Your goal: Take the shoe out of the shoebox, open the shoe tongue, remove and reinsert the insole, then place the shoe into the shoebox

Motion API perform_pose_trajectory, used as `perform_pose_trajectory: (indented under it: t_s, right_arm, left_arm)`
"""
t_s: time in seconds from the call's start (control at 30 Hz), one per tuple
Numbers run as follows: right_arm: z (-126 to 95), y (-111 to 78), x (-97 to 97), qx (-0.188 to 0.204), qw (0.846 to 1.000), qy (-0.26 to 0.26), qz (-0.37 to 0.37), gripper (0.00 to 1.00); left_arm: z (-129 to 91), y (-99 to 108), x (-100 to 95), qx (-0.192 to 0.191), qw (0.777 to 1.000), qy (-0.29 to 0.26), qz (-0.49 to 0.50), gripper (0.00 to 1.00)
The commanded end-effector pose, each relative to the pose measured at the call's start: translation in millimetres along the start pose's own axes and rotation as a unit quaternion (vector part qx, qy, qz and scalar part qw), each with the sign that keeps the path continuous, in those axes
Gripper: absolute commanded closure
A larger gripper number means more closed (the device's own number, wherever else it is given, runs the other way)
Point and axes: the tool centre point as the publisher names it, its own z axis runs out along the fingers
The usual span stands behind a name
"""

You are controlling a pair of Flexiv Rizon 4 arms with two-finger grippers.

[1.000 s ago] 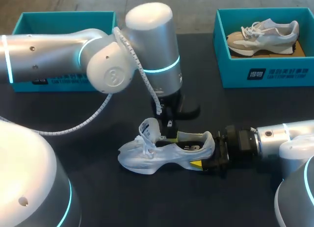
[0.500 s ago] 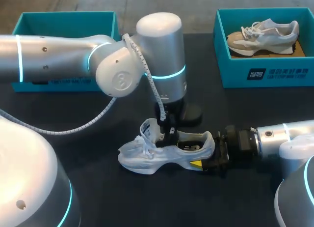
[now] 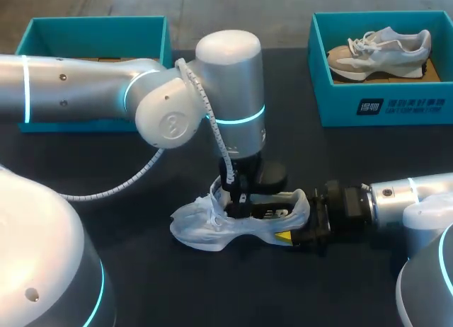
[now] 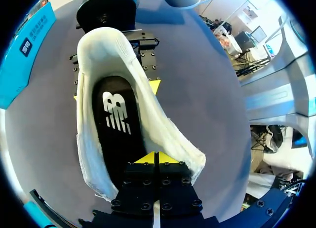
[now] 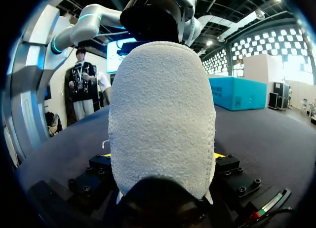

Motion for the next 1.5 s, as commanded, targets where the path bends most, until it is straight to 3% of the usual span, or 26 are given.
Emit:
perform_pose_trajectory:
  t_s: [0.03, 0.13, 0.3, 0.77, 1.03, 1.5]
  right_arm:
    - [0, 0.3, 0.1, 0.002, 1.0, 0.0, 0.0, 1.0]
    - [0, 0.3, 0.1, 0.002, 1.0, 0.0, 0.0, 1.0]
    - [0, 0.3, 0.1, 0.002, 1.0, 0.0, 0.0, 1.0]
    - [0, 0.3, 0.1, 0.002, 1.0, 0.0, 0.0, 1.0]
    - [0, 0.3, 0.1, 0.002, 1.0, 0.0, 0.0, 1.0]
    - [0, 0.3, 0.1, 0.002, 1.0, 0.0, 0.0, 1.0]
  left_arm:
    - [4, -2, -1.5, 0.001, 1.0, -0.002, 0.003, 0.76]
    - [5, -3, -3.2, 0.002, 1.0, -0.01, 0.002, 0.75]
    - [8, -4, -6.9, 0.002, 1.0, -0.019, -0.002, 0.62]
    - [15, -9, -23.1, -0.008, 0.998, -0.06, -0.014, 0.64]
    - [26, -6, -26.6, -0.009, 0.997, -0.076, -0.02, 0.58]
    - [30, -9, -42.9, -0.01, 0.989, -0.145, -0.014, 0.58]
